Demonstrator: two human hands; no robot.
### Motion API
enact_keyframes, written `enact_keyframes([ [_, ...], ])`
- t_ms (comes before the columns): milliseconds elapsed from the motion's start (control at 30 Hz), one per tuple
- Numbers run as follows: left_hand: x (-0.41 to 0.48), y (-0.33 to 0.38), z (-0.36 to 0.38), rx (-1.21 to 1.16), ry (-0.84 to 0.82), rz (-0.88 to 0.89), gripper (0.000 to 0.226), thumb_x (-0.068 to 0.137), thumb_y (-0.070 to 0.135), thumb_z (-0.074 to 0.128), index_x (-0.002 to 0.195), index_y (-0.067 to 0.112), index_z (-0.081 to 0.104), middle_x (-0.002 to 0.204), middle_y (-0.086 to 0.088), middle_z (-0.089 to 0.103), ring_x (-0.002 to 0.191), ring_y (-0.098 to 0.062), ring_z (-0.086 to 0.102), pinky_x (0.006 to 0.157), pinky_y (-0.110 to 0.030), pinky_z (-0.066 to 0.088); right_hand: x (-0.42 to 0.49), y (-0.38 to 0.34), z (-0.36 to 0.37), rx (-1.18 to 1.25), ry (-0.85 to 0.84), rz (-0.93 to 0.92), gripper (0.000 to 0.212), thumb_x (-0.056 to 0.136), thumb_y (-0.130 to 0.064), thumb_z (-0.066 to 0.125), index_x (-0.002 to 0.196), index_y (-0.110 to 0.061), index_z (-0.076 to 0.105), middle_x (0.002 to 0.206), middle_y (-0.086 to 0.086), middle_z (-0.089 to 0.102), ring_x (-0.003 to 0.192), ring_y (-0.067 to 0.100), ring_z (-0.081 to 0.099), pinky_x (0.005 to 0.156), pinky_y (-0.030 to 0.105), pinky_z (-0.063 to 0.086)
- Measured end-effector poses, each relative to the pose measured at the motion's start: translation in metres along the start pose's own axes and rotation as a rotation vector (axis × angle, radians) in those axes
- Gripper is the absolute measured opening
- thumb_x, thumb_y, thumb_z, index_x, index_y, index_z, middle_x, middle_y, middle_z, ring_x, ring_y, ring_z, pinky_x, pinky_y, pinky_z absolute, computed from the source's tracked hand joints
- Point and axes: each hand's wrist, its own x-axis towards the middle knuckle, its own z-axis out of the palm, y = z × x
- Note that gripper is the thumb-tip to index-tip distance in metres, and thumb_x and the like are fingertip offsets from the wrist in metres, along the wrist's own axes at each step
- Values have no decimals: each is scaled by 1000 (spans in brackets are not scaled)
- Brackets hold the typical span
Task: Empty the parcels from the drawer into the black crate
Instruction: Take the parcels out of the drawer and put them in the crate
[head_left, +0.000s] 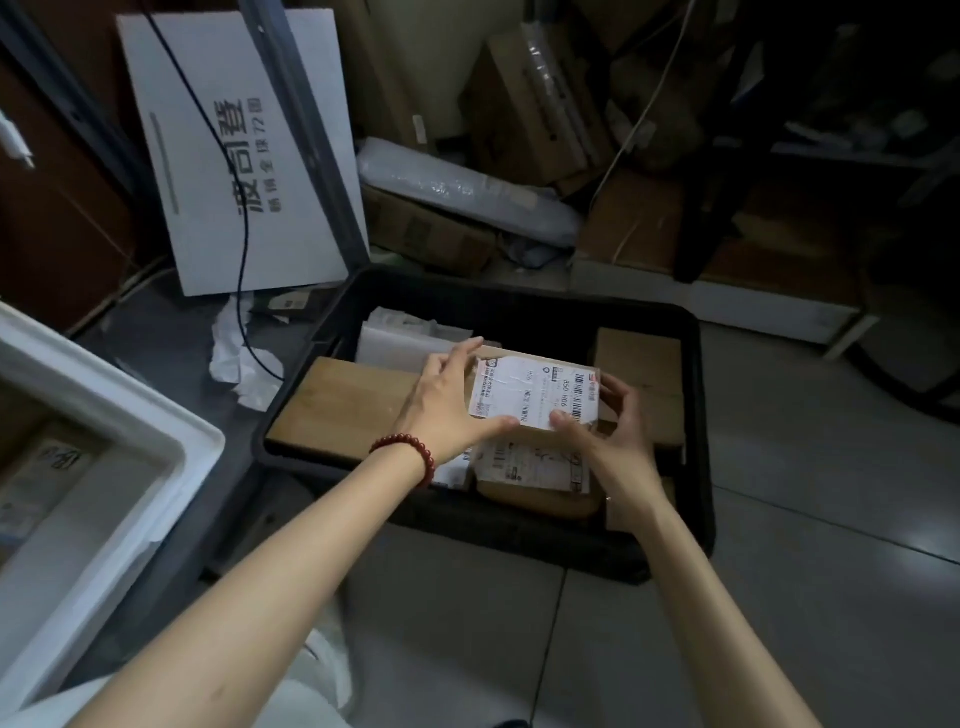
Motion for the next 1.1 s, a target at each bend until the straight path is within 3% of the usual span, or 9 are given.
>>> enact_keyframes([
  [100, 7, 14, 6, -3, -29, 5, 100, 69, 46, 80, 148, 34, 19, 140, -5, 36, 126, -24, 42, 99, -37, 40, -3, 4, -11, 24, 44, 28, 77, 77, -32, 79, 138, -34, 33, 122, -21, 52, 109, -2, 54, 75, 14, 53],
  [167, 12, 24, 11, -5, -47, 18, 101, 70, 46, 79, 149, 33, 18, 141, -6, 35, 128, -24, 40, 98, -33, 37, -6, 5, -19, 18, 77, 39, 83, 76, -33, 79, 142, -36, 29, 126, -19, 50, 111, 1, 53, 85, 21, 51],
  [267, 15, 37, 21, -6, -61, 51, 100, 70, 45, 79, 149, 32, 18, 143, -5, 34, 128, -22, 39, 88, -25, 31, -7, 6, -30, -5, 117, 54, 88, 76, -36, 79, 146, -37, 25, 131, -17, 48, 104, -4, 53, 81, 17, 47],
  [533, 31, 41, 24, -70, -89, 73, 106, 67, 35, 84, 150, 28, 17, 148, -1, 37, 135, -20, 35, 105, -38, 35, 7, 8, -37, -136, 99, 28, 111, 65, -31, 87, 150, -38, 17, 145, -12, 39, 116, 0, 42, 85, 15, 40],
  [633, 36, 35, 19, -87, -143, 106, 112, 63, 28, 87, 150, 28, 16, 147, 0, 39, 133, -20, 39, 107, -40, 36, 13, 5, -39, -295, 15, 25, 118, 57, -28, 92, 150, -37, 20, 152, -8, 29, 130, 7, 35, 99, 29, 41],
  [700, 41, 34, 19, -84, -155, 141, 109, 64, 24, 86, 149, 27, 18, 147, 0, 40, 132, -20, 41, 107, -40, 38, 16, 3, -40, -423, 6, 0, 110, 56, -31, 92, 146, -35, 28, 146, -7, 34, 131, 13, 37, 103, 39, 43],
  [867, 49, 47, 43, 3, -43, 175, 80, 80, 29, 73, 146, 26, 27, 143, 0, 40, 130, -17, 40, 100, -29, 36, 26, 3, -41, -745, 319, 10, 95, 56, -59, 80, 132, -20, 40, 131, 1, 47, 122, 23, 43, 101, 44, 38],
  [1000, 42, 50, 59, 362, 37, 247, 63, 88, 44, 59, 143, 29, 30, 138, 4, 44, 125, -17, 43, 96, -35, 42, 38, 13, -42, -723, 598, 171, 96, 65, -65, 73, 130, -3, 38, 131, 15, 46, 123, 33, 41, 97, 44, 35],
  [1100, 41, 46, 56, 391, 60, 214, 54, 91, 47, 53, 139, 29, 35, 133, 5, 50, 123, -16, 44, 95, -35, 42, 47, 15, -47, -704, 615, 282, 100, 71, -63, 70, 141, -5, 27, 142, 19, 35, 128, 38, 36, 102, 48, 31],
])
